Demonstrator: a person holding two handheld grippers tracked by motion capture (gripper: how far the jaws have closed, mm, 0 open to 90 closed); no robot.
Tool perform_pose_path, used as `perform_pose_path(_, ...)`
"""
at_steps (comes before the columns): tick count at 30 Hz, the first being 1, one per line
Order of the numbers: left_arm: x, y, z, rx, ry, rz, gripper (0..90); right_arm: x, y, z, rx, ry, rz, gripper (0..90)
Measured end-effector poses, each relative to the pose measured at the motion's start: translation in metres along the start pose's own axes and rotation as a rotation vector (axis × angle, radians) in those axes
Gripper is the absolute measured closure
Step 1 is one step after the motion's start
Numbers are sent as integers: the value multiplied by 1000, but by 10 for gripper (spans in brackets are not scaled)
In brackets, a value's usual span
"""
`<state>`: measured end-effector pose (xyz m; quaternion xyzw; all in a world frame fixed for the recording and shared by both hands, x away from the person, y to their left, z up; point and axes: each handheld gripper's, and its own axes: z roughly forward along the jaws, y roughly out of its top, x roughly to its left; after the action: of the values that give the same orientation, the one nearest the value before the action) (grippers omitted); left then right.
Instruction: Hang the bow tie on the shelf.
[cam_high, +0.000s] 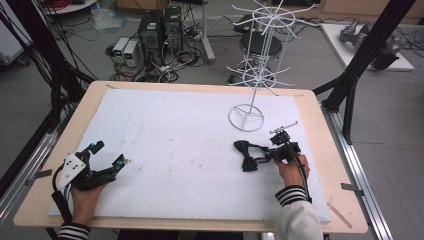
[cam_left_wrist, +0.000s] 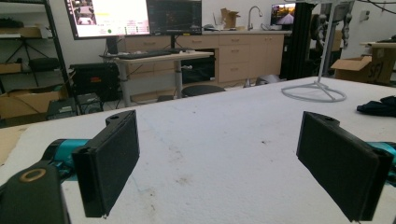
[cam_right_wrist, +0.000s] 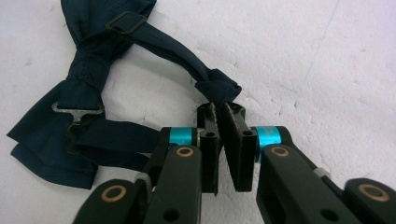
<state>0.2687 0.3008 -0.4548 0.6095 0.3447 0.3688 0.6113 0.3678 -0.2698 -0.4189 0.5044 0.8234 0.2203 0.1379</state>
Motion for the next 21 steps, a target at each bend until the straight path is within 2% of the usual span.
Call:
perform_pose_path(5, 0, 0, 0, 1, 0, 1, 136, 1, 0, -1, -6, -13, 9, 857)
perform_pose_path(12, 0, 0, 0, 1, 0, 1, 136, -1, -1, -5, -37, -6, 13, 857)
perform_pose_path(16, 0, 0, 0, 0, 0, 0, 136, -1, -1, -8, -70, 8, 15, 857)
perform_pose_path(17, 0, 0, 0, 1, 0, 0, 136, 0, -1, -9, -83, 9, 1, 857)
perform_pose_path(21, 0, 0, 0, 1, 0, 0, 136, 2, -1, -13, -119, 7, -5, 858)
